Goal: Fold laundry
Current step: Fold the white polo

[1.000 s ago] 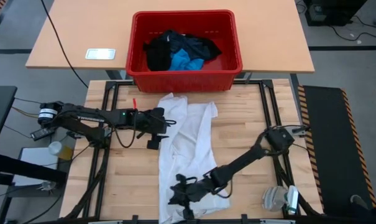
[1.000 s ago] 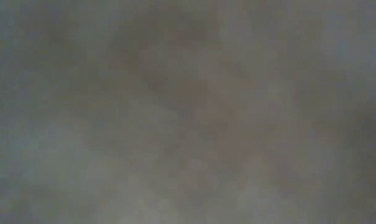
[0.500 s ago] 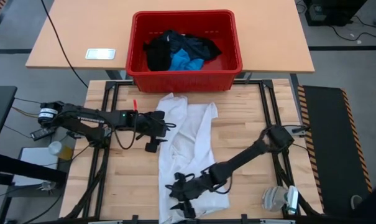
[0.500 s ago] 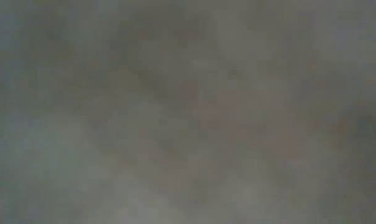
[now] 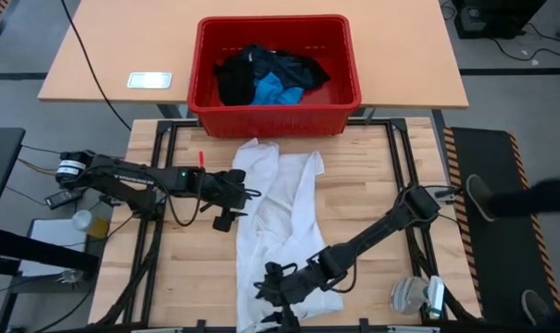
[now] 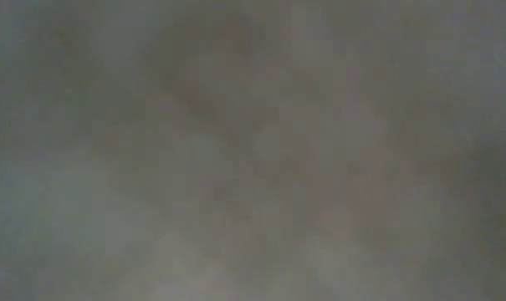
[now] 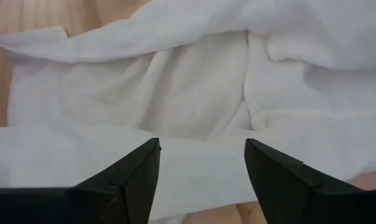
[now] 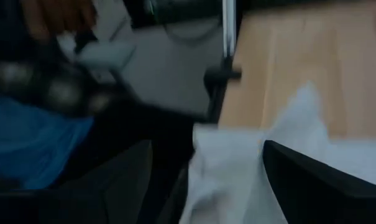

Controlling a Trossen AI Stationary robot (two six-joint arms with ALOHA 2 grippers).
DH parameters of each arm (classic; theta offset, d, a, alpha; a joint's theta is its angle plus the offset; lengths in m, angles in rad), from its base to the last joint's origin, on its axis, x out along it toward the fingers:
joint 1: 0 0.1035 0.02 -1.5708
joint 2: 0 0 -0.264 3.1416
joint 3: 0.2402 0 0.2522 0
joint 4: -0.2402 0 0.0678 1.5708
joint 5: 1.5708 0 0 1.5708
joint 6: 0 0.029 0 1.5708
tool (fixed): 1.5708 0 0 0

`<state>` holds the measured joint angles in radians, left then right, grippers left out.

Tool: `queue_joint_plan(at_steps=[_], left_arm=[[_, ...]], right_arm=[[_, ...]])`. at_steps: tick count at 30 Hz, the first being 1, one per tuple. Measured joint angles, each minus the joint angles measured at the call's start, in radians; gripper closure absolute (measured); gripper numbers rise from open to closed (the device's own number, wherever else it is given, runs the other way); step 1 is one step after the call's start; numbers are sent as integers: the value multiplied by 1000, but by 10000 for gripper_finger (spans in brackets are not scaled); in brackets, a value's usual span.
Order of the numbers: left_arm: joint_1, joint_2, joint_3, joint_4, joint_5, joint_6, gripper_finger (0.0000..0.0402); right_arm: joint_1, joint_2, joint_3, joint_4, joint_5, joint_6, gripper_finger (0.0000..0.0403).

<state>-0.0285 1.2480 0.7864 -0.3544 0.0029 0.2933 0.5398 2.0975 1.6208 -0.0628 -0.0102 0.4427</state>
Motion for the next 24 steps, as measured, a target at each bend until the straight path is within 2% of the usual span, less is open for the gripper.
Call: queue_joint_plan(at_steps=[6,10,15,20,24], left_arm=[[-13,0,0,0,54,-1,164],[-29,0,0,-1,59,7,164],[-32,0,0,18,61,-12,164],[-33,11,0,70,58,-88,164],[-33,41,0,88,47,-103,164]], right_arm=[[24,-2,4,35,-47,54,91],[11,-15,-1,-155,-67,96,97],[17,-138,5,-498,167,151,119],[45,-204,-1,-887,425,258,143],[12,-254,-56,-1034,512,335,162]])
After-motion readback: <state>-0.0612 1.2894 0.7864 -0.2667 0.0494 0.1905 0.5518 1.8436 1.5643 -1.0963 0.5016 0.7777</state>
